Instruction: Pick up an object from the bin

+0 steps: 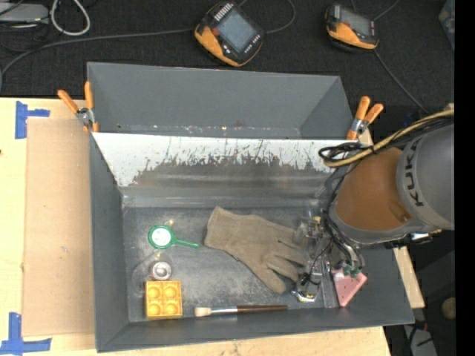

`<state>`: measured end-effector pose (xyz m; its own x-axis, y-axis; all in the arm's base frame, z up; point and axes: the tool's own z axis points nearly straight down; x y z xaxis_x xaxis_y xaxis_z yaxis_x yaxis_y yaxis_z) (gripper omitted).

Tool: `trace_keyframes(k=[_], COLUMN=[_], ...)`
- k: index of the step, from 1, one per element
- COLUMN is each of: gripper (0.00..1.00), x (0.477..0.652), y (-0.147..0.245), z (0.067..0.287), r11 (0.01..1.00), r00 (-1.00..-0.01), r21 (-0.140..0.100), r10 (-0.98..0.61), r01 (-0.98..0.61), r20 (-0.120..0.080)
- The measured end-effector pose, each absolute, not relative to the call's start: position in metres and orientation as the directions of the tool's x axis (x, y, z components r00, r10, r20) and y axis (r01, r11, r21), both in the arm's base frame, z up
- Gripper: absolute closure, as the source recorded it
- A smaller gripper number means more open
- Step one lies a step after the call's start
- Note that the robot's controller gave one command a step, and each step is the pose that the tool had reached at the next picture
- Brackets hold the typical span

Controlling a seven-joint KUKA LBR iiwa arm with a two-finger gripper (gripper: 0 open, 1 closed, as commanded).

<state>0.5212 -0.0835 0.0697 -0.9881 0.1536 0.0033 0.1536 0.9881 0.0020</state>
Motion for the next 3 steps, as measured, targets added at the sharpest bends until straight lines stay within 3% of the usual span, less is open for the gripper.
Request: trace_keyframes(k=[1, 2, 3], gripper=[0.00, 0.00, 0.00], x=[0.538, 0.524, 0.536], y=[-0.089, -0.084, -0.087], z=[0.070, 0.070, 0.069], r11=[0.911, 0.983, 0.923], r00=[-0.911, -0.983, -0.923], r21=[0.000, 0.002, 0.000], r10=[0.411, 0.184, 0.386], r01=[0.411, 0.184, 0.386], r20=[-0.002, 0.001, -0.001])
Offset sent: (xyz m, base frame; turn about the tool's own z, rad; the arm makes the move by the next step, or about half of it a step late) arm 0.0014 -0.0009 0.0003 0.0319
